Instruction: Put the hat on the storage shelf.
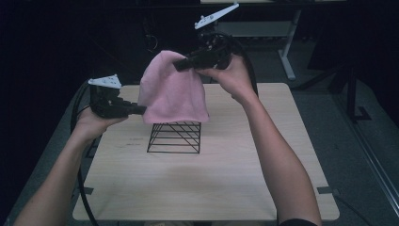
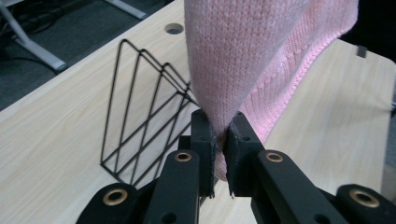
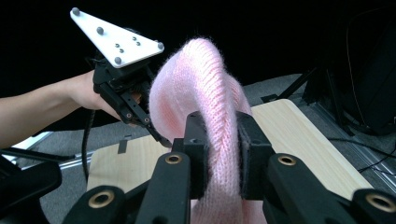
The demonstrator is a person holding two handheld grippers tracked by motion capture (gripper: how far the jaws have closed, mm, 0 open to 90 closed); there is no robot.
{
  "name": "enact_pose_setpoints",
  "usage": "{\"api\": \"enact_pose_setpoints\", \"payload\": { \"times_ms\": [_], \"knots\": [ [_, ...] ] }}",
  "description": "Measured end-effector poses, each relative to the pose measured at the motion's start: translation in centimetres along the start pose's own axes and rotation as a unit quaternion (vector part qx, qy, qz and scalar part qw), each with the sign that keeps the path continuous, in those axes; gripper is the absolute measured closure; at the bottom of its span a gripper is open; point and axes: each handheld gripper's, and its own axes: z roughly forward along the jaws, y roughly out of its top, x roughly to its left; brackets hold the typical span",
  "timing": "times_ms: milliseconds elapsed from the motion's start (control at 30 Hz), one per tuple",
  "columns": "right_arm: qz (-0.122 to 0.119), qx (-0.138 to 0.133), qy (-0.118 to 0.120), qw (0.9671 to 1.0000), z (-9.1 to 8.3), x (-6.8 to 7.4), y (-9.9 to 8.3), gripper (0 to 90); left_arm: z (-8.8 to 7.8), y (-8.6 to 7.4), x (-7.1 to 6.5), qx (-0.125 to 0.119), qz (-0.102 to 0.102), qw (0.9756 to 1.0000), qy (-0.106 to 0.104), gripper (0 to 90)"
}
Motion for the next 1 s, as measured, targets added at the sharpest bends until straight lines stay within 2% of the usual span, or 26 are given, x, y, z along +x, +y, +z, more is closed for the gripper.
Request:
{"api": "enact_pose_setpoints", "payload": {
  "times_ms": [100, 267, 367, 767, 867, 933, 1000],
  "knots": [
    [0.007, -0.001, -0.001, 1.0, 0.5, -0.9, -0.2, 76.3, 0.3, 0.0, 0.5, 0.005, -0.001, 0.9999, 0.013, 83.2],
    [0.016, -0.002, -0.003, 0.9999, 1.0, -1.7, -0.5, 76.2, 0.7, 0.0, 0.9, 0.013, -0.003, 0.9997, 0.02, 83.2],
    [0.017, -0.002, -0.005, 0.9998, 1.3, -2.2, -0.8, 76.1, 1.1, 0.0, 1.1, 0.021, 0.002, 0.9994, 0.028, 83.2],
    [0.018, -0.003, 0.007, 0.9998, 1.8, -2.6, -1.8, 75.7, 1.7, -0.4, 1.2, 0.035, 0.011, 0.9987, 0.034, 83.1],
    [0.017, -0.002, 0.007, 0.9998, 1.9, -2.5, -1.8, 75.7, 1.8, -0.6, 1.2, 0.035, 0.006, 0.9988, 0.033, 83.1],
    [0.018, 0.003, 0.012, 0.9998, 2.1, -2.3, -1.9, 75.6, 2.0, -0.7, 1.2, 0.046, 0.013, 0.9982, 0.036, 83.1],
    [0.017, 0.004, 0.012, 0.9998, 2.2, -2.2, -1.9, 75.5, 2.0, -0.7, 1.1, 0.047, 0.012, 0.9981, 0.037, 83.1]
  ]
}}
